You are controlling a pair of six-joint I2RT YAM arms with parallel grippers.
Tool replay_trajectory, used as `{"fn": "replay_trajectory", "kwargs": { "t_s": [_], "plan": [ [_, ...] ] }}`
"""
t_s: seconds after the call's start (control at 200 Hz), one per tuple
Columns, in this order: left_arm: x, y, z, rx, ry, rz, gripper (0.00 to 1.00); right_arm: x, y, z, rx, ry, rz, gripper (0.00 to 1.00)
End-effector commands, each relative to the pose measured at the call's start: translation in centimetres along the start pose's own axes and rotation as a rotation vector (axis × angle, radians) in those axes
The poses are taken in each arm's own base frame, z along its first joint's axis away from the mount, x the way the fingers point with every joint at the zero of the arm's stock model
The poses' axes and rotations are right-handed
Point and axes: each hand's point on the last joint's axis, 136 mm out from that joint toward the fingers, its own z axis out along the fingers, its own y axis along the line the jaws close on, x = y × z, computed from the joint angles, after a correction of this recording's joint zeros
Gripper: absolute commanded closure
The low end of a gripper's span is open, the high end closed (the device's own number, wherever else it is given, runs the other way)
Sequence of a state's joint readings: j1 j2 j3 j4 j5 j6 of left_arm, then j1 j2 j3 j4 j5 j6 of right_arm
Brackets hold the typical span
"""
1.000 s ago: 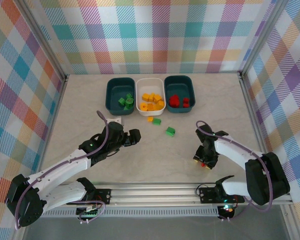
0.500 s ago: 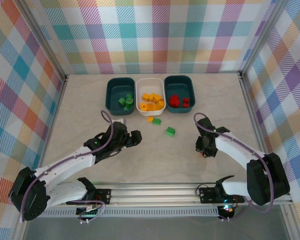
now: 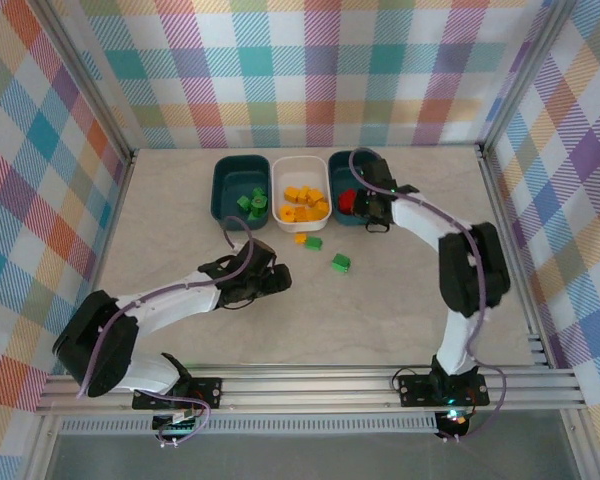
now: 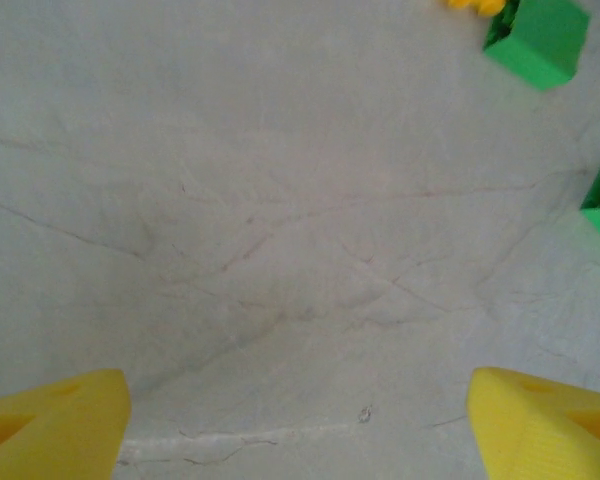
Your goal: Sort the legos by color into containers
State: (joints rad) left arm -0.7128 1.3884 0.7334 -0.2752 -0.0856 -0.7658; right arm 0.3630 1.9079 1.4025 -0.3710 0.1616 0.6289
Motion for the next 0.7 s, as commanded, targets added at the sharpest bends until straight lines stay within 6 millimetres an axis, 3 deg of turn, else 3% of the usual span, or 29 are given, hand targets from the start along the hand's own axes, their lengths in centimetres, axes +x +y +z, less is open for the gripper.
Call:
{"fn": "replay_trajectory", "kwargs": {
  "t_s": [0.0,0.04,0.15,0.27,0.38,0.52,0.7],
  "plan": [
    [1.5,-0.9,0.5,0.044,0.053,-0.037,0.13,-2.7,2.5,1.2,-0.065,-0.013,-0.039,0.67],
    [1.7,-0.9,0.5,0.039,0.055,-0.032,0.13,-3.3,2.8,1.2,-0.061,-0.016,-0.044,0.54],
    [1.4,-1.5,0.1,0.043,0.051,-0.02,0.13,-4.3,3.6,-0.1,-0.075,-0.033,-0.065,0.46],
    [0.7,-2.2,-0.1,0.039,0.053,0.002,0.13,-4.4,3.5,-1.7,-0.099,-0.069,-0.061,0.53],
    [0.4,-3.2,0.3,0.043,0.065,0.024,0.13,-3.8,3.1,-2.3,-0.102,-0.059,-0.058,0.53],
    [0.2,-3.7,0.8,0.04,0.067,0.027,0.14,-2.2,1.4,-1.5,-0.045,-0.031,-0.053,0.46],
    [0.4,-2.9,0.6,0.023,0.055,0.022,0.13,0.2,-0.1,1.0,0.025,0.056,-0.104,0.33]
  ]
}}
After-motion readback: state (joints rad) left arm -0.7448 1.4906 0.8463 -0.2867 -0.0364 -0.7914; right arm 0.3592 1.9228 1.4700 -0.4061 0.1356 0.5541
